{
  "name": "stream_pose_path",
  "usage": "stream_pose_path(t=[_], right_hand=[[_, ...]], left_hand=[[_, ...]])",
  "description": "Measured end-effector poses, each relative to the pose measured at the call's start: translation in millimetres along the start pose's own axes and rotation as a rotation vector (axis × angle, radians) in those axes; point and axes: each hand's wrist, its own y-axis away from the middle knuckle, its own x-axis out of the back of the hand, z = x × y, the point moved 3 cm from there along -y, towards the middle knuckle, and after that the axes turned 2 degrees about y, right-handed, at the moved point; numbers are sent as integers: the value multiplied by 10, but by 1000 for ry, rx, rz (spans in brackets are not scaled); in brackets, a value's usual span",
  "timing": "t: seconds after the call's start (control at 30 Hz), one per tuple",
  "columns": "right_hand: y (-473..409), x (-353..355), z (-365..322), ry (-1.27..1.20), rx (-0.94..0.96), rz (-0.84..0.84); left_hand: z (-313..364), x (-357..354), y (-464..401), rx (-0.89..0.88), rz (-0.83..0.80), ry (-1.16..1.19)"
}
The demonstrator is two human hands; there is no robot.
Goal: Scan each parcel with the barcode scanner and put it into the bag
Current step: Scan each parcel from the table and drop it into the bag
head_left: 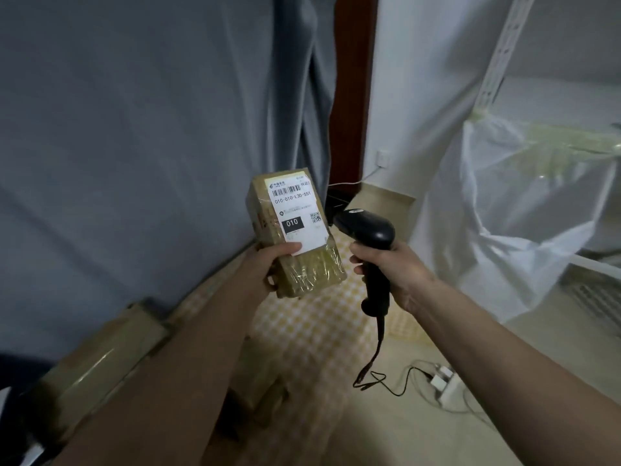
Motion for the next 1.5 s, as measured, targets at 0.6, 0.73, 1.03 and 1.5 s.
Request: stream_pose_path(t=[0.6,0.73,1.03,1.5], right_hand=[[209,3335,-119,-144,-6,352],[147,3712,-132,-187,2,402],[-260,4275,-185,-240,-22,509],[-1633,4694,-578,-389,-29,576]], left_hand=[[-666,-3524,-182,95,-421,-248],[-703,-3979,-238,138,-493,-290],[-686,-4745,-661,348,-544,-303],[-48,-5615,-1837,371,-640,-492]])
